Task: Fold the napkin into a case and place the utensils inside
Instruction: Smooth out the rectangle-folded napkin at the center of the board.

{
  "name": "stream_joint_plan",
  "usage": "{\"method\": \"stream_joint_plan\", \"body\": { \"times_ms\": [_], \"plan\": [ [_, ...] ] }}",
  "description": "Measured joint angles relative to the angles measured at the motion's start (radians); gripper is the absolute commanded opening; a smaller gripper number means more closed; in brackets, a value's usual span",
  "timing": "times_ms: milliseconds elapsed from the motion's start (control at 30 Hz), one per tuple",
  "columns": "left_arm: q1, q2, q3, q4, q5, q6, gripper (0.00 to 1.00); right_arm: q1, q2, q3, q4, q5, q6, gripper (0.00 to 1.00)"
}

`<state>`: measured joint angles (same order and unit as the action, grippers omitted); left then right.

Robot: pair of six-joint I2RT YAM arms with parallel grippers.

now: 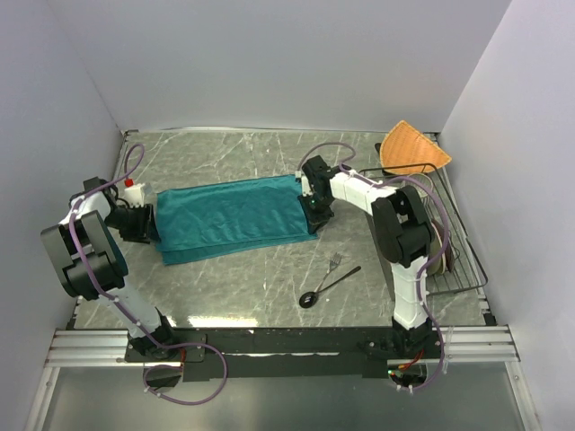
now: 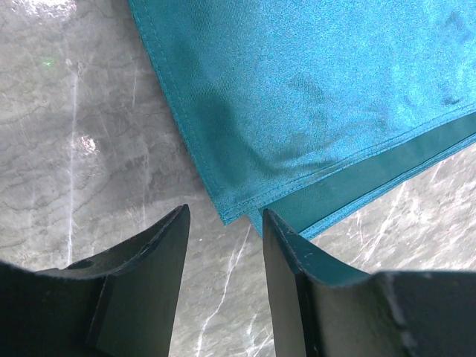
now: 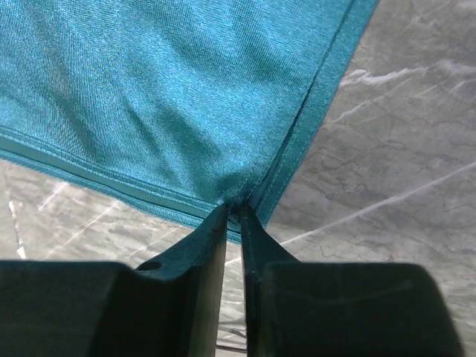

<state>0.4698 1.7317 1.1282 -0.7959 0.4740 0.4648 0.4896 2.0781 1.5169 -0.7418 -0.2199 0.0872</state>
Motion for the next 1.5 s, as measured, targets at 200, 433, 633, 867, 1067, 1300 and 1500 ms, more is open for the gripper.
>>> {"method": "stream_joint_plan", "body": {
  "times_ms": [200, 433, 633, 867, 1067, 1300, 1500],
  "plan": [
    [0.0, 0.0, 0.0, 0.003, 0.0, -0.004, 0.49, 0.026, -0.009, -0.005, 0.005, 0.058, -0.006, 0.0],
    [0.0, 0.0, 0.0, 0.003, 0.0, -0.006, 0.5, 0.03, -0.018, -0.006, 0.005, 0.071, -0.008, 0.0],
    [0.0, 0.0, 0.0, 0.003, -0.001, -0.01, 0.57, 0.03, -0.034, -0.006, -0.007, 0.077, -0.011, 0.0],
    [0.0, 0.0, 0.0, 0.003, -0.001, -0.015, 0.58, 0.03, -0.058, 0.002, -0.03, 0.069, -0.01, 0.09],
    [0.0, 0.0, 0.0, 0.004, -0.001, -0.015, 0.58, 0.03, -0.058, 0.013, -0.045, 0.069, -0.01, 0.06],
    [0.0, 0.0, 0.0, 0.005, -0.001, -0.015, 0.58, 0.03, -0.056, 0.023, -0.052, 0.069, -0.006, 0.09],
    [0.0, 0.0, 0.0, 0.005, 0.0, -0.014, 0.58, 0.03, -0.019, 0.025, -0.051, 0.068, -0.005, 0.13]
  ]
}}
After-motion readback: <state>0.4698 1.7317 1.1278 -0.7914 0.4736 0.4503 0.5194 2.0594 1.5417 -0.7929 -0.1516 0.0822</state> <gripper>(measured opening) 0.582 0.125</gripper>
